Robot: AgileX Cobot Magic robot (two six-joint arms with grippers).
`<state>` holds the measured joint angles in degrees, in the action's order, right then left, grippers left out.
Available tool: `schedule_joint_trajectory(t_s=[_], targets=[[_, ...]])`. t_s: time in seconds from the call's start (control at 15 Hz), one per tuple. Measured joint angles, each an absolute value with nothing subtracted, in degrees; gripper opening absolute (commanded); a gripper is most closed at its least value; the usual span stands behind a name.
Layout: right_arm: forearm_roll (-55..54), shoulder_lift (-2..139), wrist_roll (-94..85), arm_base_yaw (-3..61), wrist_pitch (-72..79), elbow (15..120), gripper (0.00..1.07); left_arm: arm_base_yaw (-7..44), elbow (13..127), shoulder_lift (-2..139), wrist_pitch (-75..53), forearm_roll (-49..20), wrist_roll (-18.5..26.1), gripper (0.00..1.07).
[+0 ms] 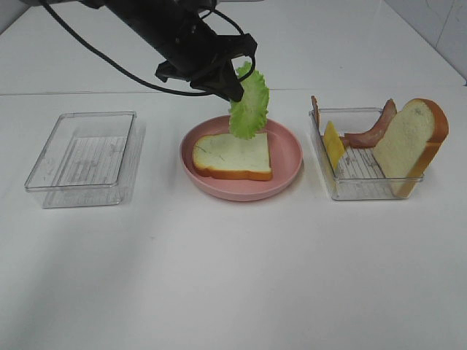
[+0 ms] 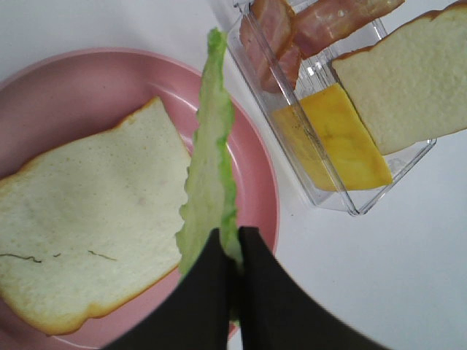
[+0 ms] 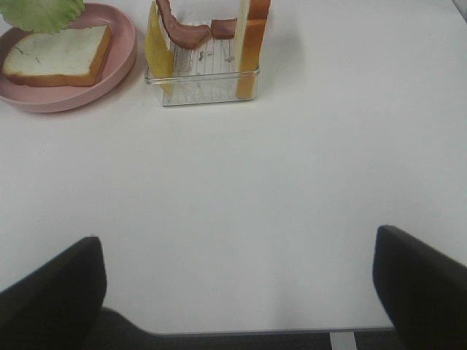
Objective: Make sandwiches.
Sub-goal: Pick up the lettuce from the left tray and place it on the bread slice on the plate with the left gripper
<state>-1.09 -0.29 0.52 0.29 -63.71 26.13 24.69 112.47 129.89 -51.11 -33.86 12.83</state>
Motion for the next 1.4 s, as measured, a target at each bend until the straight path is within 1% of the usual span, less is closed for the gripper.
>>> schedule_joint_trajectory(t_s=[0.07,0.33,0.87,1.0,1.07,1.13,1.4], targets=[[-1.09,-0.29,0.52,0.29,-63.71,26.13,0.96,24.75,112.47,131.49,-50.82,-35.92,12.83,0.00],[-1.09,-0.29,0.52,0.29,-63.71,26.13,0.96,24.75,112.47,134.19,-50.76,-40.57,12.89,0.00],[-1.09,-0.29,0.52,0.29,-63.71,26.13,0.96,24.75,112.76,137.45,-50.88,-41.20,12.66,0.00],[-1.09,-0.29,0.52,0.29,-63.71,26.13,0.96,24.75,112.76,137.45,-50.36,-39.94,11.17,0.00],[-1.09,-0.29,0.52,0.29,-63.71,26.13,0.96,24.75,112.76,137.45,-49.56,-38.90,8.77,0.00],[-1.09,-0.29,0.52,0.29,-63.71,26.13,0.96,24.75,112.76,137.45,-48.93,-38.73,7.62,0.00],[-1.09,-0.29,0.52,0.29,-63.71,26.13,0.96,24.75,112.76,136.54,-48.87,-38.73,4.76,0.00]])
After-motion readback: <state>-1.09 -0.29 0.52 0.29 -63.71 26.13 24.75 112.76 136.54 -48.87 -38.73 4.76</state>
